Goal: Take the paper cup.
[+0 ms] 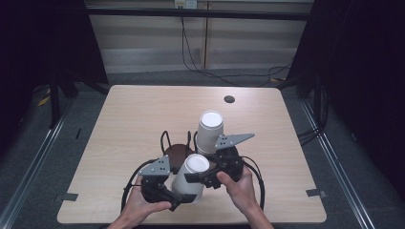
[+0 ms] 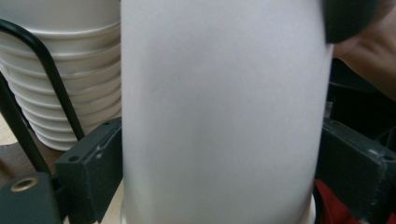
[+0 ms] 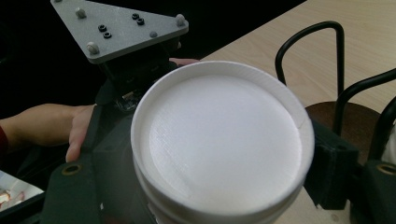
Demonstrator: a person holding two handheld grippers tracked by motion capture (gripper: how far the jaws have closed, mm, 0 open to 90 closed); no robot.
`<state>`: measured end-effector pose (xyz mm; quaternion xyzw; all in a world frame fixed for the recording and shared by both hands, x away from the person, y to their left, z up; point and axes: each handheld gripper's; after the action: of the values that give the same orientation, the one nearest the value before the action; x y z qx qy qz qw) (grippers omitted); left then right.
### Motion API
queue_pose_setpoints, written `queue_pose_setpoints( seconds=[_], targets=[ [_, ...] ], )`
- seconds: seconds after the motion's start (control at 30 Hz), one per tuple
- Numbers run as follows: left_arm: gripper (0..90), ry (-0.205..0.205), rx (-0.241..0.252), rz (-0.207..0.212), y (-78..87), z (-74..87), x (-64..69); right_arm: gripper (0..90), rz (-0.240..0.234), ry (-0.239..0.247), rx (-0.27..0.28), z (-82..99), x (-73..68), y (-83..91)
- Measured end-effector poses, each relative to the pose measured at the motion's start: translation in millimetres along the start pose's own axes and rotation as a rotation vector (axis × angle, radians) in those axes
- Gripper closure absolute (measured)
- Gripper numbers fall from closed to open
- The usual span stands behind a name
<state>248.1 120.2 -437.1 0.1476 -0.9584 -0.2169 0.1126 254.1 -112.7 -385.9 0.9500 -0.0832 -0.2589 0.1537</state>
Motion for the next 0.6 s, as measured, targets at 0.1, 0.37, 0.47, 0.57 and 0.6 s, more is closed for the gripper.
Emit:
queue_pose_setpoints(
  seconds=[0.1,0.37,0.47,0.57,0.6],
  targets=[
    [8.7,-0.001,-0.006,-0.006,-1.9,0.3,1.2,25.1,-0.005,0.001,0.003,-0.4,-0.4,-0.5],
    [11.1,-0.004,-0.020,-0.011,-1.8,-0.2,1.3,24.6,-0.011,0.000,0.002,-0.8,0.6,-0.4],
    [12.8,-0.011,-0.033,-0.018,-0.6,-1.6,2.4,23.9,-0.026,0.008,0.000,-0.1,1.9,-0.4],
    [14.5,-0.012,-0.032,-0.019,1.3,-2.6,2.0,23.4,-0.039,0.010,0.005,0.1,2.4,0.6],
    [15.0,-0.014,-0.036,-0.020,1.6,-2.7,1.9,23.4,-0.039,0.007,0.006,0.2,2.9,0.7]
  ],
)
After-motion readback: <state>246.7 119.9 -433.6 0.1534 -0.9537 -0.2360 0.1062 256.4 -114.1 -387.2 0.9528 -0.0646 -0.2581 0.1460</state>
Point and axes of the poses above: each handheld gripper's, and its own axes: y roughly backward along the jaws, z roughly out of its underside, x roughly to its right, and after that the axes turned 9 degrees about -z, right-handed
